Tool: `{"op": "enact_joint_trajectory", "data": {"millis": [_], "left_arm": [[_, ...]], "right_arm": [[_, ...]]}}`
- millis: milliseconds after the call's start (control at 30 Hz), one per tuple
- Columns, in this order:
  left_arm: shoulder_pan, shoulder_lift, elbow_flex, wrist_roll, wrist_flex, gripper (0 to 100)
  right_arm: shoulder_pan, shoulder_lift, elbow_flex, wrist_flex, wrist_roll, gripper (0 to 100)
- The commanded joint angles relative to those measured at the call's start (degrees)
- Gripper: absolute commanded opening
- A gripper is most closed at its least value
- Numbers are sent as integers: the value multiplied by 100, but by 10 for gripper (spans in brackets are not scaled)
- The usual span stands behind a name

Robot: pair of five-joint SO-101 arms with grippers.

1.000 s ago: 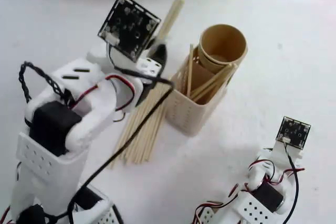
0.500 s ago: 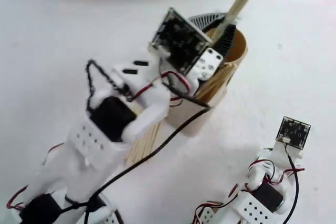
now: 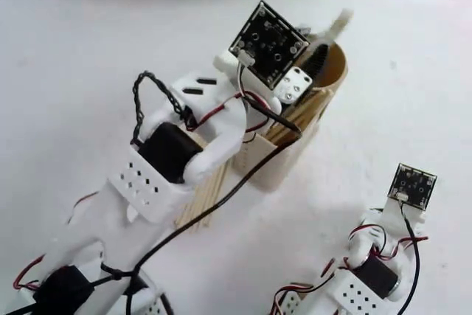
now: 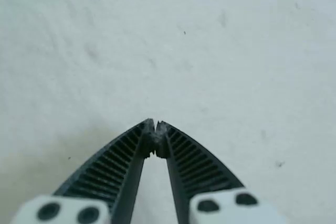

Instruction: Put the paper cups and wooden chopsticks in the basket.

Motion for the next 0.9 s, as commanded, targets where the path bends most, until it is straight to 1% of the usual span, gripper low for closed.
{"op": "enact_joint_trajectory", "data": {"millis": [0,133,200,300,400,467,533,600,667,767,867], "left_arm": [[-233,-4,-79,44,26,113],[-453,-13,-62,44,44,112],[-760,-13,-105,9,369,112],[-1552,-13,-88,9,1143,112],[-2519,84,-9,0,1978,116],[-3064,251,299,0,2048,116],[-3424,611,703,-141,1899,116],[-3538,1147,1099,-571,1662,118],[-3512,1798,1310,-888,1556,130],[-3266,2712,1319,-923,1662,182],[-2826,3257,1319,-923,1688,199]], "right_arm": [[22,31,62,13,44,18],[22,31,62,13,44,18],[22,31,62,13,44,18],[31,31,62,13,44,18],[31,31,62,13,44,18],[22,31,62,13,44,18],[13,31,62,13,44,18],[13,31,62,13,44,18],[13,31,62,13,44,18],[13,31,62,13,44,18],[13,31,62,13,44,18]]}}
